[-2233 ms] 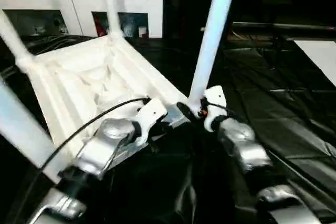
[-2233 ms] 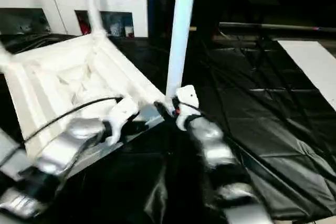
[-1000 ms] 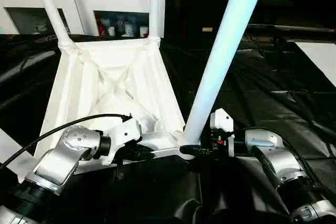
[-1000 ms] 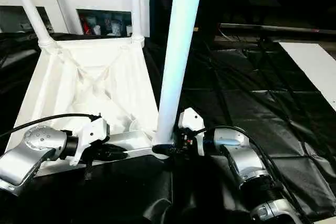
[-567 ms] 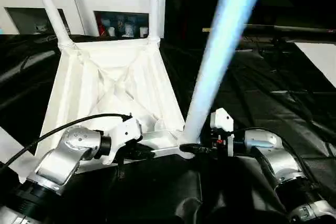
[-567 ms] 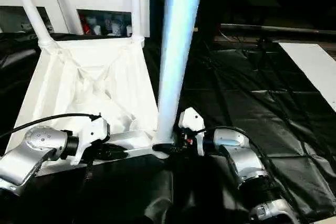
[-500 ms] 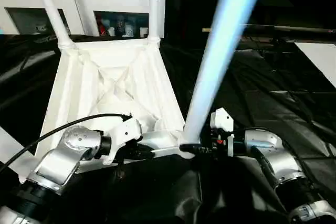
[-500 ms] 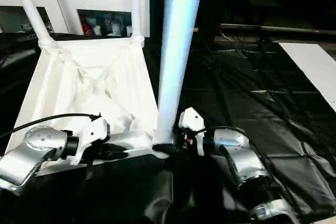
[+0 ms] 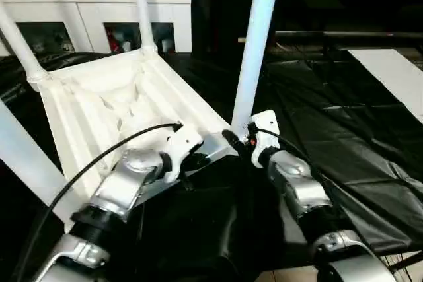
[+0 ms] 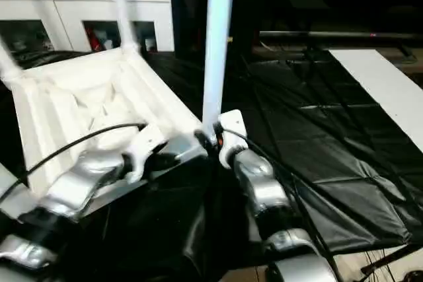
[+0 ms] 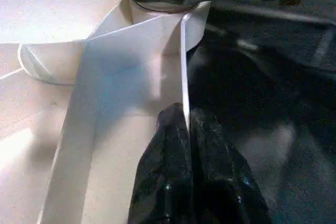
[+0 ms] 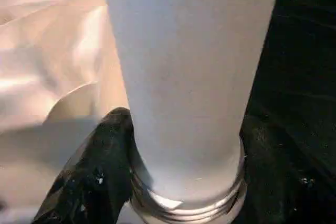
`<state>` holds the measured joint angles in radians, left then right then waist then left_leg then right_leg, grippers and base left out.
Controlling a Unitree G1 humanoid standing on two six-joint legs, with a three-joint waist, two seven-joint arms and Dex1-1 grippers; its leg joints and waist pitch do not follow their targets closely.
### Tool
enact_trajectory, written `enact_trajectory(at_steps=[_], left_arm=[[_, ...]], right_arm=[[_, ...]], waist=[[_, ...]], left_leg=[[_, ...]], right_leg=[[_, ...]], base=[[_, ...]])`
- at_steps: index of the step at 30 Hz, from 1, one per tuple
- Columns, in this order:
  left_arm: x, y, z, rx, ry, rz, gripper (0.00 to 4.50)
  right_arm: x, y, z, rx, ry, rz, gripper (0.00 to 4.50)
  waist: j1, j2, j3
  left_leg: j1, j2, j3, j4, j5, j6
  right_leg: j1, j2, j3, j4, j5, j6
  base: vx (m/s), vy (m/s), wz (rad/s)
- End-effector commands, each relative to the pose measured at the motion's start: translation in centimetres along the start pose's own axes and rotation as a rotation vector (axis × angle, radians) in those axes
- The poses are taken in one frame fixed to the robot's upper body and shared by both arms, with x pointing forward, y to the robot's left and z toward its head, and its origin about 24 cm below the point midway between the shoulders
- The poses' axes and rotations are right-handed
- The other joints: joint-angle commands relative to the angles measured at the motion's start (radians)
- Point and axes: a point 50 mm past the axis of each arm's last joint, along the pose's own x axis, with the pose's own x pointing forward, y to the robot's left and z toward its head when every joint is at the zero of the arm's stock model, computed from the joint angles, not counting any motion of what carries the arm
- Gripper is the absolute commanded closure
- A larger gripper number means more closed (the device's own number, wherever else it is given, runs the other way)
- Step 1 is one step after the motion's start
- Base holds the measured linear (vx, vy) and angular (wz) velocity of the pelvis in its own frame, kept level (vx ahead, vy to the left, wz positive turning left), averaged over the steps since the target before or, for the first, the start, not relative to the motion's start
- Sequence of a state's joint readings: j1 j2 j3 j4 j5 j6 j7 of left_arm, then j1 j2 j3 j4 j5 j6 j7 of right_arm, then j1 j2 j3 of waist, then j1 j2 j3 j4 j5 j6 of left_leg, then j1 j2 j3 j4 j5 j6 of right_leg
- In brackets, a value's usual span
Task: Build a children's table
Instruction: Rotate leg to tighten
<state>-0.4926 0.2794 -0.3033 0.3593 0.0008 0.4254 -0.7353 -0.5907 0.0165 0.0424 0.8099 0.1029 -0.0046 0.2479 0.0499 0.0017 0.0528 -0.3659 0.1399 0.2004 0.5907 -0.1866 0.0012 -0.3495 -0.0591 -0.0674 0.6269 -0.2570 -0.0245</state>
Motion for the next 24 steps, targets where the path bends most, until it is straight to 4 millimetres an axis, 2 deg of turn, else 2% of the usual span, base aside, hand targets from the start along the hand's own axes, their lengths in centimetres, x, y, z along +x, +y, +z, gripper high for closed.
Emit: enact_trajectory(at_steps=[1, 2, 5, 6, 9, 10, 11, 12, 13, 14, 15, 17, 18, 19, 20, 21, 22, 24], left_arm=[[1.7, -1.5, -0.9, -0.012, 0.057, -0.032, 4.50], [1.8, -1.5, -0.8, -0.009, 0.061, -0.027, 4.50], [1.7, -1.5, -0.9, 0.005, 0.064, -0.039, 4.50], [1.7, -1.5, -0.9, 0.005, 0.064, -0.039, 4.50], [1.5, -1.6, -1.0, 0.022, 0.064, -0.066, 4.50], [0.9, -1.7, -1.4, 0.044, 0.070, -0.104, 4.50], [0.9, -1.7, -1.4, 0.045, 0.071, -0.106, 4.50], [0.9, -1.7, -1.4, 0.045, 0.071, -0.106, 4.50], [0.6, -1.8, -1.6, 0.062, 0.074, -0.127, 4.50], [0.6, -1.8, -1.6, 0.062, 0.074, -0.127, 4.50], [-0.1, -1.8, -1.9, 0.080, 0.082, -0.166, 4.50], [-1.3, -1.9, -2.2, 0.123, 0.077, -0.230, 4.50], [-1.7, -1.9, -2.2, 0.136, 0.070, -0.247, 4.50], [-2.4, -1.9, -2.1, 0.157, 0.046, -0.273, 4.50], [-2.9, -1.9, -2.0, 0.161, 0.030, -0.289, 4.50], [-3.2, -1.8, -1.9, 0.160, 0.025, -0.304, 4.50], [-3.5, -1.8, -1.9, 0.157, 0.027, -0.316, 4.50], [-4.0, -1.7, -2.0, 0.143, 0.043, -0.328, 4.06]], right_arm=[[0.7, 1.3, -0.4, 0.039, 0.038, -0.025, 1.88], [0.8, 1.5, -0.4, 0.045, 0.034, -0.034, 1.88], [0.8, 2.6, -0.8, 0.053, 0.034, 0.020, 1.88], [0.8, 2.6, -0.8, 0.053, 0.034, 0.020, 1.32], [0.8, 2.5, -0.5, 0.082, -0.009, 0.025, 1.12], [0.7, 2.0, 0.2, 0.057, -0.044, 0.036, 1.12], [0.7, 2.0, 0.3, 0.055, -0.046, 0.037, 0.92], [0.7, 2.0, 0.3, 0.055, -0.046, 0.037, 0.79], [0.7, 1.7, 0.6, 0.038, -0.056, 0.039, 0.73], [0.7, 1.7, 0.6, 0.038, -0.056, 0.039, 0.71], [0.5, 1.3, 1.1, 0.017, -0.064, 0.068, 0.63], [-0.1, 0.6, 1.7, -0.040, -0.075, 0.150, 0.63], [-0.4, 0.3, 1.9, -0.061, -0.077, 0.179, 0.63], [-1.2, -0.3, 2.1, -0.105, -0.079, 0.240, 0.63], [-1.8, -0.7, 2.2, -0.141, -0.077, 0.286, 0.63], [-2.3, -1.0, 2.2, -0.169, -0.074, 0.314, 0.63], [-2.8, -1.3, 2.1, -0.195, -0.071, 0.342, 0.63], [-3.7, -1.8, 2.0, -0.233, -0.061, 0.394, 0.55]], waist=[[-0.006, -0.001, -0.037], [-0.005, 0.001, -0.037], [-0.001, -0.002, -0.039], [0.001, -0.002, -0.038], [0.002, -0.003, -0.038], [0.003, 0.001, -0.039], [0.002, -0.001, -0.040], [0.001, -0.001, -0.045], [0.002, 0.000, -0.045], [0.002, -0.002, -0.045], [0.005, 0.001, -0.047], [0.009, 0.000, -0.050], [0.012, 0.001, -0.059], [0.015, 0.002, -0.060], [0.017, 0.000, -0.064], [0.020, 0.002, -0.062], [0.020, 0.002, -0.061], [0.022, 0.002, -0.060]], left_leg=[[0.029, 0.111, -0.073, -0.094, -0.416, -0.088], [0.030, 0.112, -0.071, -0.094, -0.413, -0.090], [0.021, 0.111, -0.065, -0.094, -0.376, -0.072], [0.020, 0.111, -0.063, -0.092, -0.359, -0.062], [0.019, 0.111, -0.063, -0.092, -0.358, -0.052], [0.018, 0.112, -0.065, -0.093, -0.352, -0.051], [0.016, 0.113, -0.065, -0.094, -0.346, -0.050], [0.010, 0.114, -0.065, -0.095, -0.311, -0.042], [0.013, 0.114, -0.060, -0.096, -0.285, -0.034], [0.010, 0.112, -0.058, -0.093, -0.272, -0.024], [0.012, 0.113, -0.058, -0.091, -0.260, -0.022], [0.010, 0.112, -0.056, -0.089, -0.222, -0.005], [0.004, 0.113, -0.054, -0.081, -0.134, 0.029], [0.006, 0.112, -0.053, -0.077, -0.112, 0.045], [0.006, 0.110, -0.050, -0.069, -0.064, 0.075], [0.004, 0.111, -0.049, -0.068, -0.054, 0.096], [0.005, 0.111, -0.048, -0.068, -0.062, 0.098], [0.005, 0.114, -0.050, -0.071, -0.080, 0.091]], right_leg=[[-0.015, -0.125, 0.077, -0.110, -0.401, -0.147], [-0.018, -0.125, 0.078, -0.108, -0.375, -0.151], [-0.009, -0.129, 0.080, -0.105, -0.298, -0.161], [-0.009, -0.131, 0.082, -0.105, -0.283, -0.164], [-0.008, -0.131, 0.082, -0.106, -0.298, -0.165], [-0.007, -0.132, 0.082, -0.107, -0.305, -0.164], [-0.005, -0.131, 0.081, -0.106, -0.301, -0.163], [0.002, -0.129, 0.080, -0.100, -0.255, -0.168], [-0.002, -0.124, 0.078, -0.097, -0.205, -0.177], [0.002, -0.127, 0.080, -0.095, -0.186, -0.186], [0.003, -0.128, 0.079, -0.095, -0.175, -0.191], [0.006, -0.124, 0.077, -0.089, -0.120, -0.198], [0.012, -0.118, 0.073, -0.071, 0.016, -0.198], [0.010, -0.113, 0.072, -0.068, 0.066, -0.197], [0.011, -0.111, 0.069, -0.057, 0.160, -0.201], [0.009, -0.111, 0.068, -0.055, 0.194, -0.210], [0.006, -0.111, 0.067, -0.056, 0.189, -0.216], [0.010, -0.113, 0.066, -0.057, 0.155, -0.226]], base=[[0.000, 0.000, 0.00], [0.000, 0.000, 0.00], [0.000, 0.000, 0.00], [0.000, 0.000, 0.00], [0.000, 0.000, 0.00], [0.000, 0.000, 0.00], [0.000, 0.000, 0.00], [0.000, 0.000, 0.00], [0.000, 0.000, 0.00], [0.000, 0.000, 0.00], [0.000, 0.000, 0.00], [0.000, 0.000, 0.00], [0.000, 0.000, 0.00], [0.000, 0.000, 0.00], [0.000, 0.000, 0.00], [0.000, 0.000, 0.00], [0.000, 0.000, 0.00], [0.000, 0.000, 0.00]])
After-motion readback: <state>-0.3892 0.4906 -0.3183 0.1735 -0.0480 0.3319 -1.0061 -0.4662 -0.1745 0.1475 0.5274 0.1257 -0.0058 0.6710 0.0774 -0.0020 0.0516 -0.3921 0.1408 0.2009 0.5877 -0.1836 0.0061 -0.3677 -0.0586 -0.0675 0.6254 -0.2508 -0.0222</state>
